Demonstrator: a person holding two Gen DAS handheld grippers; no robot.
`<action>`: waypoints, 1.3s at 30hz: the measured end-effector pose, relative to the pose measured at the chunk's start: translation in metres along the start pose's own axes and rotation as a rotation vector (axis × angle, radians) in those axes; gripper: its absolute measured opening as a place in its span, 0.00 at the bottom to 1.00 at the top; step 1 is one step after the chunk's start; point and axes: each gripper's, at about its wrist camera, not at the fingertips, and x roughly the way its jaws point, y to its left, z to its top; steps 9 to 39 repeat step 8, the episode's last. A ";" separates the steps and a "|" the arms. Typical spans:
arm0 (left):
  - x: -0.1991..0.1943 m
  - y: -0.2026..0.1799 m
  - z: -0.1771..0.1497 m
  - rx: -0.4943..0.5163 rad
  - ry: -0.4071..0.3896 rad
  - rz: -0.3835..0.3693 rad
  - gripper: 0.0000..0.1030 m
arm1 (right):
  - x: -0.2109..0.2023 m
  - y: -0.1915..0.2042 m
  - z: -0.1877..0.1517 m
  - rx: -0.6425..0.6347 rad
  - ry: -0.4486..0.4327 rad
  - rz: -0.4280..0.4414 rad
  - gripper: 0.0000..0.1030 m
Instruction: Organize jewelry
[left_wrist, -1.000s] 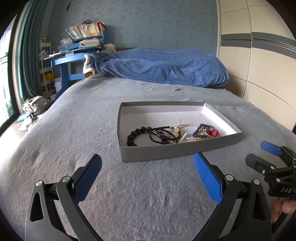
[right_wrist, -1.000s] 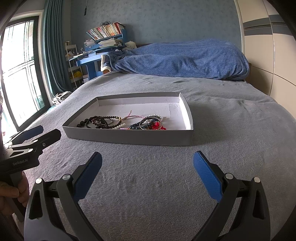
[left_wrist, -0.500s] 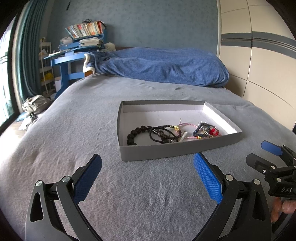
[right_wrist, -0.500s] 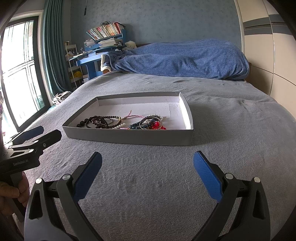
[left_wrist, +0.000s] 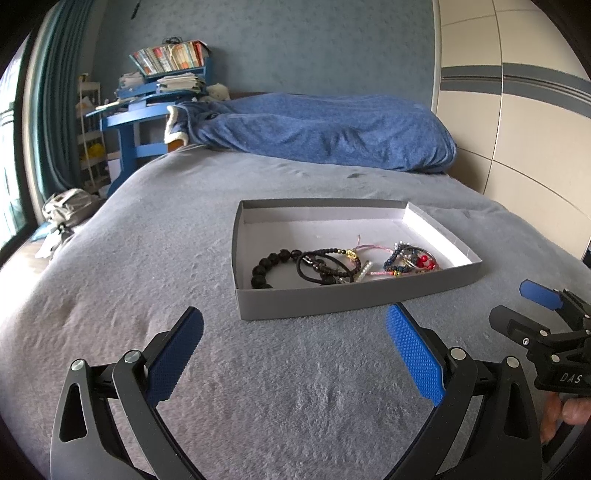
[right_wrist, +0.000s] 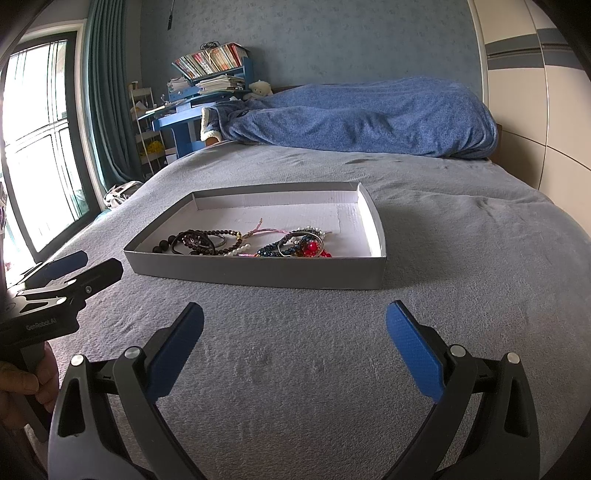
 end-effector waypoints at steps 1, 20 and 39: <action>0.000 0.000 0.000 0.001 0.001 0.001 0.95 | 0.000 0.000 0.000 0.000 0.000 0.000 0.95; 0.003 0.000 -0.002 0.003 0.004 0.001 0.95 | 0.000 0.000 0.000 0.000 0.000 0.000 0.95; 0.003 0.000 -0.002 0.003 0.004 0.001 0.95 | 0.000 0.000 0.000 0.000 0.000 0.000 0.95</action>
